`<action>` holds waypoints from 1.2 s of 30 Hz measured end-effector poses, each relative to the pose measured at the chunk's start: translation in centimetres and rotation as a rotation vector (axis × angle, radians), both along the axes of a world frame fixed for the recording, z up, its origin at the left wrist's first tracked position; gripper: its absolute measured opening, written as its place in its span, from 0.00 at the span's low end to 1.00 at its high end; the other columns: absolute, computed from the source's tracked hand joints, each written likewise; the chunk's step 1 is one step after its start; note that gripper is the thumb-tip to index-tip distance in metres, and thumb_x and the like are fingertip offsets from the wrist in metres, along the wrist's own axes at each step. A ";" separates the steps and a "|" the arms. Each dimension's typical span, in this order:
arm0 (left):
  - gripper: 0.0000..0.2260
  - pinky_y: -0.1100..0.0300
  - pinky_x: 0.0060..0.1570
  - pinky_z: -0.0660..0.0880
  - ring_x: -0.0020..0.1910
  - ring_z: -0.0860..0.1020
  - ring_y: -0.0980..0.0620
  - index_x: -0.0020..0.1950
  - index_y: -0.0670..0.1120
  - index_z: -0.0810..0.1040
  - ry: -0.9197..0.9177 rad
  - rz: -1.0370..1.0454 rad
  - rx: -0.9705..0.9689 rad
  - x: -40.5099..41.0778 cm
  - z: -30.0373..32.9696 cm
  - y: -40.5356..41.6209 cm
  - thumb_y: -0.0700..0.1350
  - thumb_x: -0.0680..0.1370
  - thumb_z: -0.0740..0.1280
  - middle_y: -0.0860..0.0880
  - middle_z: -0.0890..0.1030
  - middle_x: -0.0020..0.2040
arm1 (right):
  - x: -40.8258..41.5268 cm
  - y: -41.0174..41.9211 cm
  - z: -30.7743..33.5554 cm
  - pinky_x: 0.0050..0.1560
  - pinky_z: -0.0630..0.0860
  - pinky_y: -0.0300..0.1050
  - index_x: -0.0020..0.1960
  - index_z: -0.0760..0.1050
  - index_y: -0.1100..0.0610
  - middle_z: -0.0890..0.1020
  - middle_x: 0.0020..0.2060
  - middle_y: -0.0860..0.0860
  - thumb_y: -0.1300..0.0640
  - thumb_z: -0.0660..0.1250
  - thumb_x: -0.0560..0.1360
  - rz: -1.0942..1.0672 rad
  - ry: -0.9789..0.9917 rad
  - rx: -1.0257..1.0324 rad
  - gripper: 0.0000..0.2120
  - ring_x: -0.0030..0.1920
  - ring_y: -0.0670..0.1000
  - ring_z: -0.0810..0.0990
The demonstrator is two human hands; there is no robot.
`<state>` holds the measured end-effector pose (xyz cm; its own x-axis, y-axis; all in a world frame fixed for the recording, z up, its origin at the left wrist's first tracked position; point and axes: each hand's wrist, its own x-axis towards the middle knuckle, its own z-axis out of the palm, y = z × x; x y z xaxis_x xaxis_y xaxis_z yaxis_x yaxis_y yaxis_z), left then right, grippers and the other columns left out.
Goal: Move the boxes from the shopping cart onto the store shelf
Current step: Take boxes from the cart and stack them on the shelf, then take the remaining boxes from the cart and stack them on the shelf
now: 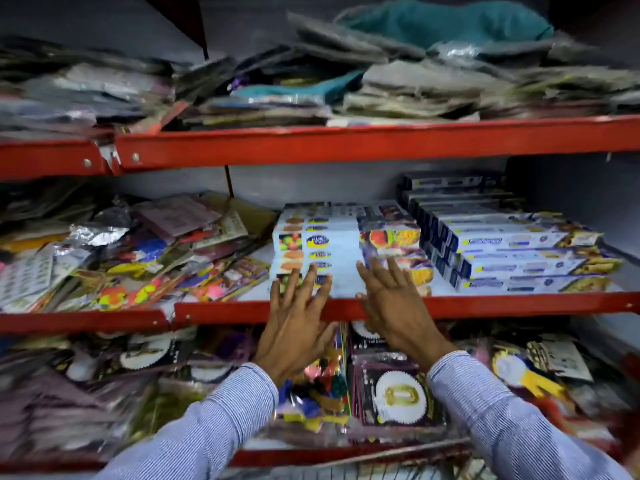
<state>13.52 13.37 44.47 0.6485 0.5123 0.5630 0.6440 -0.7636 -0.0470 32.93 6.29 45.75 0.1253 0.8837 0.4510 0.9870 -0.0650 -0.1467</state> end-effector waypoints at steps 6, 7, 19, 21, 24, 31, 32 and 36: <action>0.29 0.36 0.70 0.59 0.77 0.56 0.40 0.74 0.50 0.64 0.010 -0.042 -0.156 -5.9 -7.4 -4.4 0.58 0.76 0.64 0.43 0.58 0.79 | -4.6 -6.5 -6.4 0.76 0.55 0.64 0.77 0.53 0.46 0.55 0.79 0.53 0.39 0.48 0.78 -0.038 0.121 -0.034 0.29 0.79 0.60 0.47; 0.28 0.36 0.70 0.60 0.76 0.57 0.40 0.74 0.50 0.65 0.019 -0.048 -0.193 -6.9 -8.8 -5.0 0.57 0.76 0.64 0.43 0.60 0.78 | -5.2 -7.4 -7.7 0.76 0.57 0.63 0.77 0.54 0.46 0.57 0.79 0.53 0.39 0.48 0.77 -0.047 0.125 -0.048 0.30 0.79 0.61 0.50; 0.13 0.43 0.63 0.69 0.67 0.71 0.39 0.54 0.50 0.82 0.146 0.003 -0.715 -14.1 -27.5 -11.7 0.52 0.72 0.69 0.43 0.74 0.69 | -9.8 -13.3 -28.1 0.57 0.79 0.56 0.62 0.75 0.56 0.81 0.58 0.58 0.49 0.62 0.73 -0.030 0.335 -0.571 0.20 0.60 0.62 0.77; 0.14 0.42 0.61 0.73 0.64 0.73 0.39 0.53 0.48 0.82 0.134 -0.020 -0.815 -14.9 -31.0 -12.5 0.52 0.73 0.64 0.43 0.77 0.65 | -10.8 -13.7 -32.0 0.56 0.79 0.55 0.64 0.75 0.56 0.81 0.58 0.58 0.50 0.63 0.75 -0.039 0.331 -0.723 0.20 0.59 0.61 0.79; 0.15 0.41 0.58 0.75 0.57 0.77 0.38 0.47 0.42 0.82 0.127 -0.042 -0.923 -15.8 -36.2 -13.9 0.51 0.72 0.61 0.38 0.81 0.55 | -11.9 -14.4 -38.8 0.63 0.75 0.55 0.70 0.69 0.55 0.76 0.66 0.57 0.52 0.63 0.77 0.002 0.353 -0.976 0.22 0.67 0.60 0.73; 0.13 0.41 0.52 0.78 0.53 0.79 0.37 0.51 0.45 0.80 0.307 -0.163 -0.984 -16.6 -46.0 -16.1 0.49 0.73 0.62 0.41 0.82 0.53 | -14.2 -15.4 -50.9 0.66 0.71 0.56 0.74 0.62 0.57 0.73 0.68 0.58 0.52 0.63 0.77 0.132 0.212 -1.258 0.27 0.68 0.61 0.71; 0.11 0.45 0.49 0.79 0.51 0.80 0.40 0.52 0.47 0.80 0.334 -0.210 -0.991 -16.4 -46.2 -16.2 0.48 0.73 0.64 0.43 0.82 0.53 | -14.4 -15.6 -51.9 0.64 0.72 0.57 0.73 0.63 0.57 0.74 0.66 0.58 0.52 0.65 0.76 0.153 0.185 -1.259 0.27 0.66 0.61 0.72; 0.06 0.49 0.39 0.80 0.44 0.81 0.42 0.48 0.47 0.79 0.536 -0.353 -0.974 -15.6 -48.3 -16.8 0.44 0.73 0.65 0.46 0.81 0.49 | -14.5 -15.8 -54.8 0.57 0.76 0.56 0.66 0.69 0.58 0.78 0.59 0.58 0.55 0.70 0.72 0.208 0.147 -1.217 0.24 0.60 0.61 0.77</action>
<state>-2.04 -3.45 -3.79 0.8770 0.3200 -0.3586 0.4637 -0.7595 0.4562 18.38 -9.49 -9.10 -0.0875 0.7264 -0.6817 0.9743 -0.0802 -0.2106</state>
